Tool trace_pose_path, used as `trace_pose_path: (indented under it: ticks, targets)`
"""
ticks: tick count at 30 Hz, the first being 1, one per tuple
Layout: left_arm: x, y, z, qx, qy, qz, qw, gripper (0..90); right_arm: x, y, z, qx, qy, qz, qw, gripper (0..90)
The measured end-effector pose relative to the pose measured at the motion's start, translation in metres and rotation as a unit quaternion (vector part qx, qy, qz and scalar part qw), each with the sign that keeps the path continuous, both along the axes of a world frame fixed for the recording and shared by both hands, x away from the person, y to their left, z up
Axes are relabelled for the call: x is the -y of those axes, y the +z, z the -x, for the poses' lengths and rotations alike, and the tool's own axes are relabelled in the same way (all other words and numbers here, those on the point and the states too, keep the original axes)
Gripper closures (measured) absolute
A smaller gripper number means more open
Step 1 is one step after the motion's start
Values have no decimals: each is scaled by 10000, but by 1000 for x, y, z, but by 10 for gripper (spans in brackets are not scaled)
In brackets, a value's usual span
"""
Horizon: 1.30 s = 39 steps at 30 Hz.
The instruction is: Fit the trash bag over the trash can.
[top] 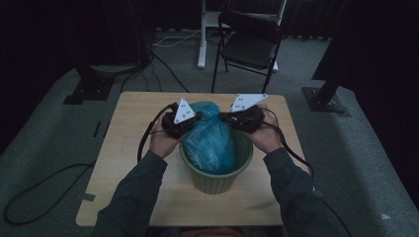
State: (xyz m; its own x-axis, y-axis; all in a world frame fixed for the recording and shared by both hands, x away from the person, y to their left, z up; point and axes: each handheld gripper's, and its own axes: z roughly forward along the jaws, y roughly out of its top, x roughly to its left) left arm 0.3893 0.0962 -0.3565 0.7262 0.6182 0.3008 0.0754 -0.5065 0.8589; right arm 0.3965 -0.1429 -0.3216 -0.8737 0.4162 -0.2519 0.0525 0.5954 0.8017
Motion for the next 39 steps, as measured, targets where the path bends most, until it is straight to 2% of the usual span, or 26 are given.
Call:
trace_pose_path:
  ticks: [3, 7, 12, 16, 17, 25, 39]
  targets:
    - [-2, -1, -1, -14, 50, -6, 10000, 900, 1, 0, 0, 38, -74, 73, 9999, 891]
    - [-8, -2, -2, -52, 146, 4, 9999, 900, 6, -2, -1, -28, -163, 159, 9997, 894]
    - [-19, -5, -5, -160, 290, 46, 9994, 900, 21, -10, -3, -158, -329, 246, 9990, 895]
    - [-21, -7, -6, -180, 335, 58, 9993, 900, 27, -12, -3, -193, -404, 277, 9986, 898]
    - [-26, -8, -8, -219, 420, 46, 9989, 900, 32, -14, -4, -213, -480, 300, 9982, 899]
    - [-38, -10, -12, -311, 617, 124, 9975, 900, 54, -17, -4, -280, -694, 286, 9968, 900]
    - [-55, -13, -20, -477, 969, 283, 9937, 900, 94, -21, -2, -370, -1106, 98, 9931, 900]
